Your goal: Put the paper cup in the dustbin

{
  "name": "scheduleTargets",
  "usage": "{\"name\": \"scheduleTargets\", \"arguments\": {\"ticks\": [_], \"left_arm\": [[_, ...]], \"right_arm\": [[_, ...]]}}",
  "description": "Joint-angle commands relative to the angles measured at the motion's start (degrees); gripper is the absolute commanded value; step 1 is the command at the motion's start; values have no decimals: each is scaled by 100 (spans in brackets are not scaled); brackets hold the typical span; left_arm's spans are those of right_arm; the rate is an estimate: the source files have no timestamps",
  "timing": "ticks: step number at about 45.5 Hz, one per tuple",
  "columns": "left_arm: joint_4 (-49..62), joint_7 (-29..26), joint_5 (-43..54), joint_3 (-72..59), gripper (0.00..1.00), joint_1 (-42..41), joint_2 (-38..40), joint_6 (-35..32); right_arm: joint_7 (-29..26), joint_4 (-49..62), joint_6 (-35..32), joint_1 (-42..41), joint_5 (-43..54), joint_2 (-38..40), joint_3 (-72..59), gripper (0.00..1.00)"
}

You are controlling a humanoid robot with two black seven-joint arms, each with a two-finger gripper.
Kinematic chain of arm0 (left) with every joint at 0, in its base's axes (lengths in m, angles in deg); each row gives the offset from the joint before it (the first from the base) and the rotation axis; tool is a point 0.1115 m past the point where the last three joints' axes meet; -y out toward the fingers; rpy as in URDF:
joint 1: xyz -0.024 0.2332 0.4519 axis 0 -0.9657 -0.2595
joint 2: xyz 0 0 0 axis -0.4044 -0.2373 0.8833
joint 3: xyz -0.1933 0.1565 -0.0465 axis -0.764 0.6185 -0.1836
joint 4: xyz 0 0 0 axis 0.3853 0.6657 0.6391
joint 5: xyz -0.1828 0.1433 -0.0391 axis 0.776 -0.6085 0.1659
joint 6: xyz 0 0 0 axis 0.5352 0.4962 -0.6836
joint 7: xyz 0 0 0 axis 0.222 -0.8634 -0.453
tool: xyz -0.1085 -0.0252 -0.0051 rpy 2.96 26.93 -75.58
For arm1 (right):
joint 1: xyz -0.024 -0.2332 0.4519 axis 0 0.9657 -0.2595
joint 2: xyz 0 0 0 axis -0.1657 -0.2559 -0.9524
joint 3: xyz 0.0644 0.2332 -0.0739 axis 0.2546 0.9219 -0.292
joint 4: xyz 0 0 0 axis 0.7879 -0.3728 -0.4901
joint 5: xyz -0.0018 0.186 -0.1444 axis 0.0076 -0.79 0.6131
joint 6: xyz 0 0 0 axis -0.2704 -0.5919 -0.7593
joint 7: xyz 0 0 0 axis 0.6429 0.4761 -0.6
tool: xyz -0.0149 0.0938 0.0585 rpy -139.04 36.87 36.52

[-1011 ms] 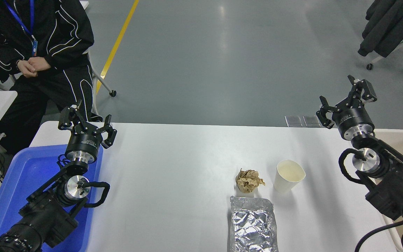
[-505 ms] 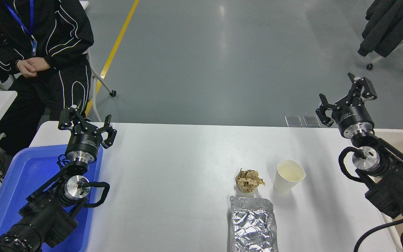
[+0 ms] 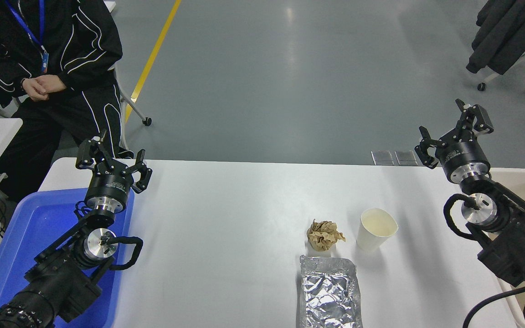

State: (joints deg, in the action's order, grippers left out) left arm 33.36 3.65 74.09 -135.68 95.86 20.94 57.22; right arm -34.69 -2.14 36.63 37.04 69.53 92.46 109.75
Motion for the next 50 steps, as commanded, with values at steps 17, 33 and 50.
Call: {"name": "scheduleTargets", "arguments": {"ticks": [17,33,50], "left_arm": [[0,-7,0,0,100,0,1,0],[0,2,0,0,100,0,-7,0],[0,-7,0,0,100,0,-7,0]], "right_arm": [[-44,-7,-5,-613,360,323,-1075,99],[-53,-60,-400,-2977,860,912,-5549,99],[-36,-95,-752,-3831,3522,535,-7028,99]]}}
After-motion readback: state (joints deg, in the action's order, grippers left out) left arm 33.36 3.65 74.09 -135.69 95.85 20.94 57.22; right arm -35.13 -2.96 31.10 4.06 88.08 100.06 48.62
